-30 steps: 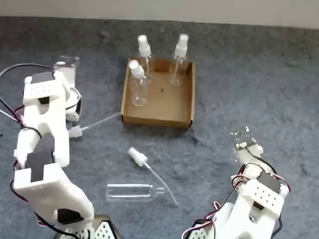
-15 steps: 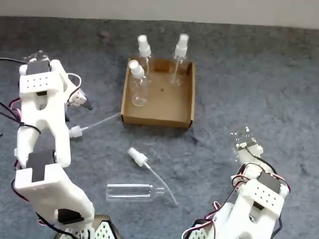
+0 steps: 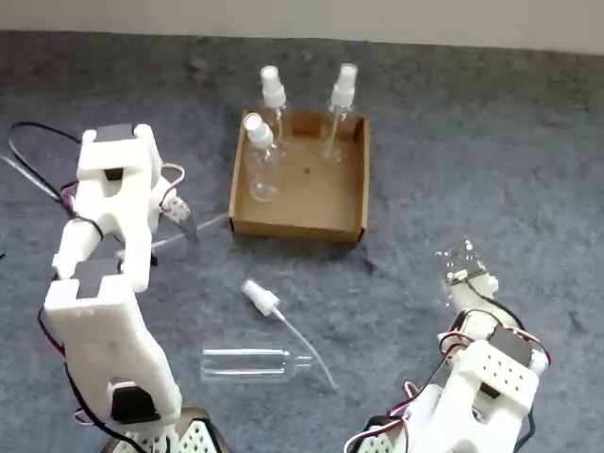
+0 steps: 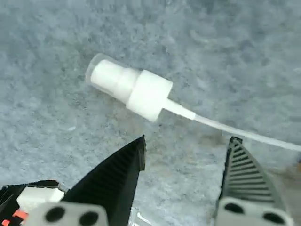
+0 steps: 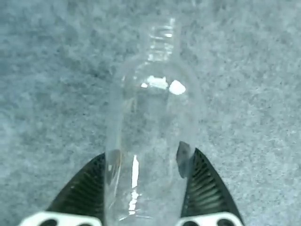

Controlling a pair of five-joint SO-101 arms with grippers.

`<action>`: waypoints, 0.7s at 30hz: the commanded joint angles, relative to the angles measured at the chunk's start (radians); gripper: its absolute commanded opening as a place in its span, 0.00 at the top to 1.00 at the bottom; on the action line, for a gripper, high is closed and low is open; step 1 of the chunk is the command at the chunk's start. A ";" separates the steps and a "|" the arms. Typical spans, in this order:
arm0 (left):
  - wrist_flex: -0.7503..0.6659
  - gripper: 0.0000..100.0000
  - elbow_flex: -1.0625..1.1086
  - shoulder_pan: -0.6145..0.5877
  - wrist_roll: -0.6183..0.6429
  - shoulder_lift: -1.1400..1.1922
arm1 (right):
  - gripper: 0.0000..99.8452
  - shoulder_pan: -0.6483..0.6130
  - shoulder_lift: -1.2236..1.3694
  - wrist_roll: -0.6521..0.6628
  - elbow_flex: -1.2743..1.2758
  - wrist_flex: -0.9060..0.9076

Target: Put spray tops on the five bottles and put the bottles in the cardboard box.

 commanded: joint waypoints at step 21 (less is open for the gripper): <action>0.012 0.78 -0.166 -0.245 -0.002 0.093 | 0.99 -0.004 -0.019 0.008 -0.012 -0.013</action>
